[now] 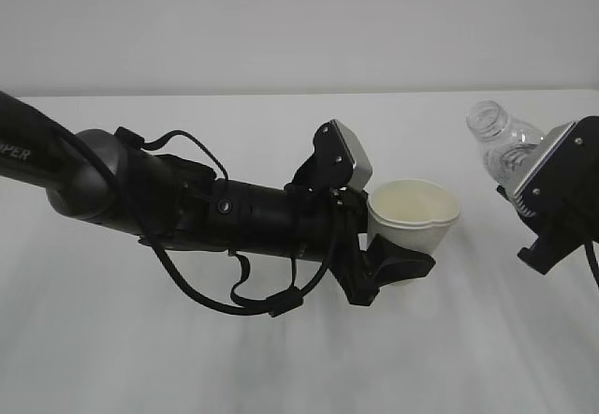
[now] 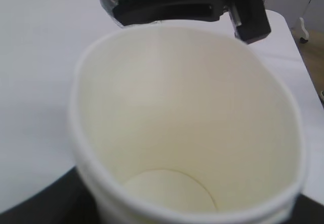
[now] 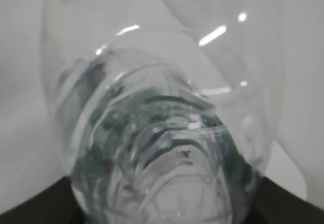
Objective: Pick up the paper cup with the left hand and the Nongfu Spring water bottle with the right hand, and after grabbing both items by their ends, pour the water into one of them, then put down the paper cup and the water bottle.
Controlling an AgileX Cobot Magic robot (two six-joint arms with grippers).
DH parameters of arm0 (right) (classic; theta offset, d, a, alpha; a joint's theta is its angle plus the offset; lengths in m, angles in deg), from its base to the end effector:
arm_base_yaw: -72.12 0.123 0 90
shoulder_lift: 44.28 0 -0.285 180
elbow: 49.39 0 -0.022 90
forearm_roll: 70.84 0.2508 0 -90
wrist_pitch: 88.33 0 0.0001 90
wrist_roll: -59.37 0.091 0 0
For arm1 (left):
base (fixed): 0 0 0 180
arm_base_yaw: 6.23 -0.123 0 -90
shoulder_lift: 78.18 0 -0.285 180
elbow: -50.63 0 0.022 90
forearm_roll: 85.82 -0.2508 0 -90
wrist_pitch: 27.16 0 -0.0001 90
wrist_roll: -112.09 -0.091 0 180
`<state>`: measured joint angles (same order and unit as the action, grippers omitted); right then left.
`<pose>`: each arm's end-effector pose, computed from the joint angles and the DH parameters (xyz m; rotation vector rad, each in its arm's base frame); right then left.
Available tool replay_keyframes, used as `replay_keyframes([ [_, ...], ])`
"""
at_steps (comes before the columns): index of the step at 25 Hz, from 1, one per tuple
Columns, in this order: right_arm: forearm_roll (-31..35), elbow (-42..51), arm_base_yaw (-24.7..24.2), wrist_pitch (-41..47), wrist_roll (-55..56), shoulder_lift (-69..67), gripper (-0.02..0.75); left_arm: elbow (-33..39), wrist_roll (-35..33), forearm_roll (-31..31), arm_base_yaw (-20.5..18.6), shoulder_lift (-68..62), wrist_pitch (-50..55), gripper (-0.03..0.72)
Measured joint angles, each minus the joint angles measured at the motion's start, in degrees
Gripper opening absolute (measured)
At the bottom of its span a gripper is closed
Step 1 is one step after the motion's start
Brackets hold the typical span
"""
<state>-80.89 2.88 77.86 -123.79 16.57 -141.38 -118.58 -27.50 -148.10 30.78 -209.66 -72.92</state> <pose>0.2621 0.0356 0.1638 -1.0158 1.7416 -0.4062 0.3027 -0.3004 0.1199 1.2438 1.6368 -0.9632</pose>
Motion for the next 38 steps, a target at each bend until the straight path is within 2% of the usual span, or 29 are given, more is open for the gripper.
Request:
replay_keyframes([
  [5, 0.0, 0.0, 0.0, 0.0, -6.3, 0.0, 0.411, 0.0, 0.0, -0.1, 0.0, 0.0, 0.0, 0.452],
  [13, 3.5, 0.0, 0.0, -0.1, -15.3, 0.0, 0.410, 0.0, 0.0, -0.1, 0.5, 0.0, 0.0, 0.452],
  [24, 4.4, 0.0, 0.0, -4.3, -25.8, 0.0, 0.410, 0.0, 0.0, -0.2, 0.7, 0.0, 0.0, 0.452],
  [38, 4.6, 0.0, 0.0, -6.3, -31.1, 0.0, 0.410, 0.0, 0.0, -0.2, 0.7, 0.0, -0.1, 0.452],
])
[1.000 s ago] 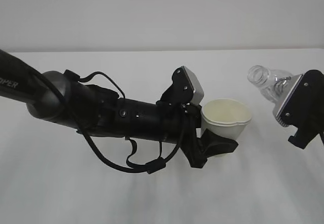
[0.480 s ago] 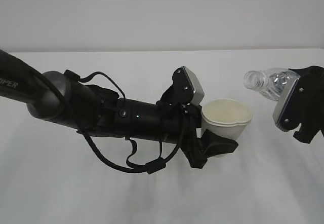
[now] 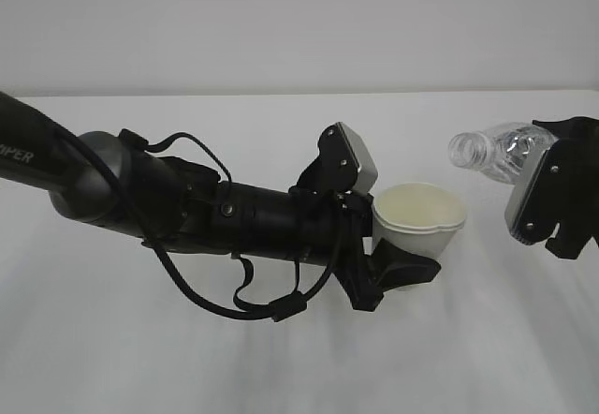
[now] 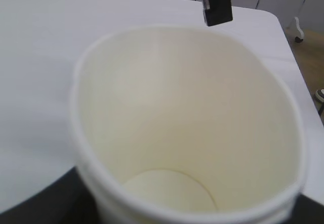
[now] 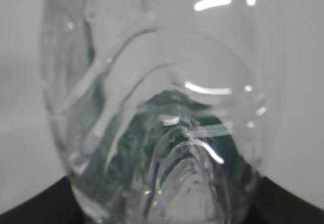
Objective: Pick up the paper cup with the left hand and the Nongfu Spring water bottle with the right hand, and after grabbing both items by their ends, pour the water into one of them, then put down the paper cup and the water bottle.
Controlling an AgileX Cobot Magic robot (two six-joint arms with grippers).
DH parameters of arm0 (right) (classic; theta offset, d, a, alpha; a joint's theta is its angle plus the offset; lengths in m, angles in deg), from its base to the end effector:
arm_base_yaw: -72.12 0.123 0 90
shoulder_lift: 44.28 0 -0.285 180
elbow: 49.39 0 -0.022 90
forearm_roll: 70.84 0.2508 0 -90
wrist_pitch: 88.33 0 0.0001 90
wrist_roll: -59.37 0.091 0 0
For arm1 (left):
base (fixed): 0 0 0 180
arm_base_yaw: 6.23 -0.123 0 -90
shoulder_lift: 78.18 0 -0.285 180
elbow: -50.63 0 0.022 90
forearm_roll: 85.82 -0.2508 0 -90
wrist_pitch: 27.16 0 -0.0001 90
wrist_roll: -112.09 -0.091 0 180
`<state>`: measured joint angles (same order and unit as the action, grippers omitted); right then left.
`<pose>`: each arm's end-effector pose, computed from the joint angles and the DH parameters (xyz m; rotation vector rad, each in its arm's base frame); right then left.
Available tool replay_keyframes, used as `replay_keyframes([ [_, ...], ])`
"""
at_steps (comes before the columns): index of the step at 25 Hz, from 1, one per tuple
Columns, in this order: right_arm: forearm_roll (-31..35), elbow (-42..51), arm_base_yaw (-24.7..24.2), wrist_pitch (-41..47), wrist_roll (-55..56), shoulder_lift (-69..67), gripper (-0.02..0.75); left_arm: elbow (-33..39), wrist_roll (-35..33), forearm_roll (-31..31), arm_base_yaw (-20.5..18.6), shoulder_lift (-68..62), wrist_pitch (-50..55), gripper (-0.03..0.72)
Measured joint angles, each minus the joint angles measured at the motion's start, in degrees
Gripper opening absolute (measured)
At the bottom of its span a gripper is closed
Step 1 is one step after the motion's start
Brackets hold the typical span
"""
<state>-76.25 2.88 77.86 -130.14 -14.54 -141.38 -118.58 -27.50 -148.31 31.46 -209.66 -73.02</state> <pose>0.2665 0.0325 0.1735 -1.3404 1.4294 -0.7937 0.2988 -0.3040 0.1199 1.2589 1.6285 -0.9716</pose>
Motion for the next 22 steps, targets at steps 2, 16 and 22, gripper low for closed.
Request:
replay_keyframes([
  [2, 0.0, 0.0, 0.0, -0.4, -1.1, 0.0, 0.410, 0.0, 0.0, 0.0, 0.0, 0.0, -0.3, 0.452],
  [16, -1.2, 0.0, 0.0, -2.2, -5.2, 0.0, 0.410, 0.0, 0.0, 0.0, 0.0, -0.1, -1.3, 0.452],
  [22, -1.7, 0.0, 0.0, -2.9, -7.3, 0.0, 0.410, 0.0, 0.0, 0.0, 0.0, -0.1, -1.3, 0.452],
])
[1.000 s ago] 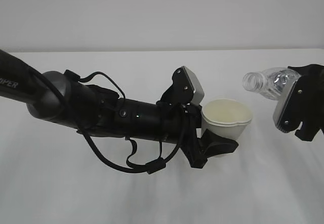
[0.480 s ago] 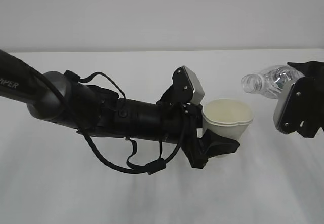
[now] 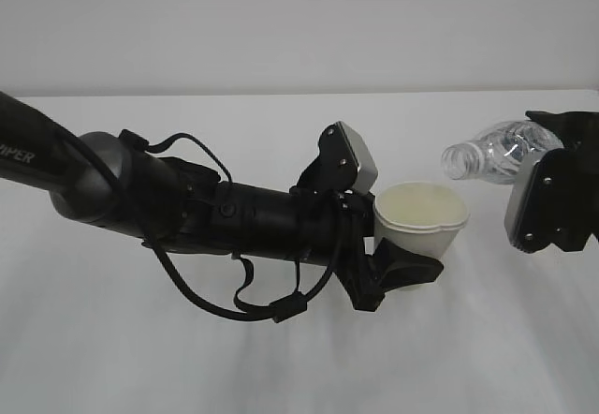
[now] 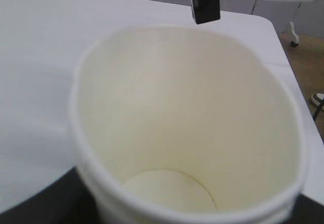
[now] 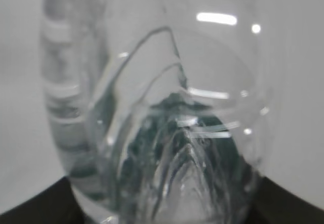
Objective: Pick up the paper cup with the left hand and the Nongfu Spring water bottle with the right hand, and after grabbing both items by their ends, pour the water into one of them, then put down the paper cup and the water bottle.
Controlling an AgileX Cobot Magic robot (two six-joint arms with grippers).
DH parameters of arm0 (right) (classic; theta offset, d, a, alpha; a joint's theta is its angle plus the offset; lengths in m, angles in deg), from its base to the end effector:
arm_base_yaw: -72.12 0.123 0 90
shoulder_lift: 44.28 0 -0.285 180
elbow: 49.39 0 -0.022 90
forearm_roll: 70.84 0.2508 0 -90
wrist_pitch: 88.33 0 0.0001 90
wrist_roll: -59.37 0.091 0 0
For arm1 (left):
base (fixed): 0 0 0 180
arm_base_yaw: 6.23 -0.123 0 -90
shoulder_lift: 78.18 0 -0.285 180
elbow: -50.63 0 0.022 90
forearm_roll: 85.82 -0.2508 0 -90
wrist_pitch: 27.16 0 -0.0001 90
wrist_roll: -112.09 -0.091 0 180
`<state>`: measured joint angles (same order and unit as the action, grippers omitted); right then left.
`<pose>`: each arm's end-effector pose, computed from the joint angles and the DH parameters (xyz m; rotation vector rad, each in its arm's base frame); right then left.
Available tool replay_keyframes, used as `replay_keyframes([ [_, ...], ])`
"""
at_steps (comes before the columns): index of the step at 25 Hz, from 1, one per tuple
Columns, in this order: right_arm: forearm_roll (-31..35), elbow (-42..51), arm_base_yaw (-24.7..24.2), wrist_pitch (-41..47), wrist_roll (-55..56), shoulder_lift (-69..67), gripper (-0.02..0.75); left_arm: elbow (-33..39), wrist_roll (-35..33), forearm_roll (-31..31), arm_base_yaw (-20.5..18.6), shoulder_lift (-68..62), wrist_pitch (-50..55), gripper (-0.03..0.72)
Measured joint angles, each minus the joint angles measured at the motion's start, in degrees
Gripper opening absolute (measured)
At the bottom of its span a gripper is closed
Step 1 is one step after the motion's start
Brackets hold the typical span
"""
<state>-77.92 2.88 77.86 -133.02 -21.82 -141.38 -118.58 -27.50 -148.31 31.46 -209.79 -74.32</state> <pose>0.2674 0.0348 0.1778 -1.4302 1.2923 -0.8930 0.2977 -0.3047 0.1205 1.2575 1.6130 -0.9940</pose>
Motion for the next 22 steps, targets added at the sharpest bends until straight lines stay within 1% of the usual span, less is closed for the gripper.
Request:
replay_keyframes([
  [22, -0.1, 0.0, 0.0, -1.2, -5.6, 0.0, 0.409, 0.0, 0.0, 0.0, 0.0, 0.0, 0.0, 0.452],
])
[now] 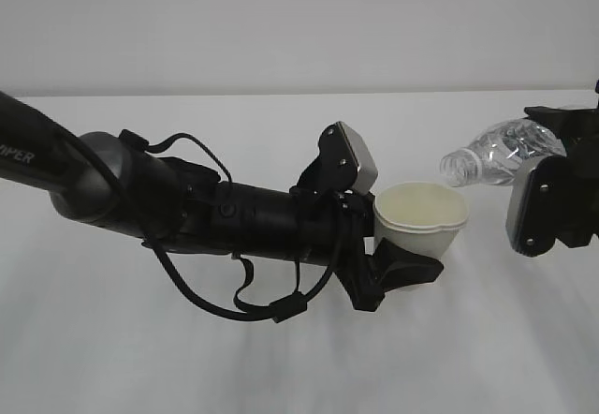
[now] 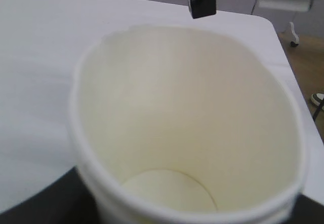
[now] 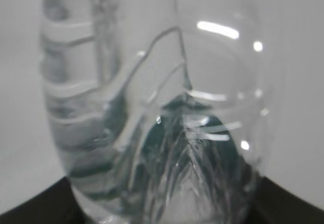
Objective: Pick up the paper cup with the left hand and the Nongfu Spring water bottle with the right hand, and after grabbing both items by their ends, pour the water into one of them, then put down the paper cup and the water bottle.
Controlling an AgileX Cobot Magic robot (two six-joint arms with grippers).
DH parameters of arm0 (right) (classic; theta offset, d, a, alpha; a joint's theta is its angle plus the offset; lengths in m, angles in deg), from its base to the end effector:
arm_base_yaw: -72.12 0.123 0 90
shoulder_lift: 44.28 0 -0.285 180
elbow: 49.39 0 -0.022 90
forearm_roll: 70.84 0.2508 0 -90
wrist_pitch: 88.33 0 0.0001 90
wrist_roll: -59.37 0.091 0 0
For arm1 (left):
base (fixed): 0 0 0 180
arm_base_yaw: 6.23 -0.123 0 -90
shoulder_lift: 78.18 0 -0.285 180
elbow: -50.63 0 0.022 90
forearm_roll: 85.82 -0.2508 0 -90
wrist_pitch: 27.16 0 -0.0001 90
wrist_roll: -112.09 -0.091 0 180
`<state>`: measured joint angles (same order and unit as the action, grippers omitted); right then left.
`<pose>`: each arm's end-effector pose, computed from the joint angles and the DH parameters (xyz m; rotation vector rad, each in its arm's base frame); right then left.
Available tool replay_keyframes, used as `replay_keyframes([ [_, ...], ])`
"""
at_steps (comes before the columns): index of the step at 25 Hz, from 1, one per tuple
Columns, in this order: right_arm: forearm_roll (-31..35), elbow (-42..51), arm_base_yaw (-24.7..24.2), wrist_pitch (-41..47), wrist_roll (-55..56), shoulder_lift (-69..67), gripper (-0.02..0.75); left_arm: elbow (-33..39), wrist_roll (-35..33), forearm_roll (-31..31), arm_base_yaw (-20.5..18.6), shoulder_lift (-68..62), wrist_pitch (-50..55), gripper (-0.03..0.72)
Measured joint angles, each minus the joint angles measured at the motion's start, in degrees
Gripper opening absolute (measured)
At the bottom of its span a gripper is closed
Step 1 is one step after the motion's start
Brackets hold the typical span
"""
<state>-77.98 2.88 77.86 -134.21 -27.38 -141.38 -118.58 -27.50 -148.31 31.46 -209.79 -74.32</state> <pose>0.2678 0.0351 0.1796 -1.4884 1.2162 -0.9659 0.2977 -0.3047 0.1205 1.2575 1.6130 -0.9940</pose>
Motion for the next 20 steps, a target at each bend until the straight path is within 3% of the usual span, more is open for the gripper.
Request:
replay_keyframes([
  [20, 0.0, -0.2, 0.0, -1.5, -1.4, 0.0, 0.407, 0.0, 0.0, 0.0, 0.0, 0.0, -0.4, 0.452],
])
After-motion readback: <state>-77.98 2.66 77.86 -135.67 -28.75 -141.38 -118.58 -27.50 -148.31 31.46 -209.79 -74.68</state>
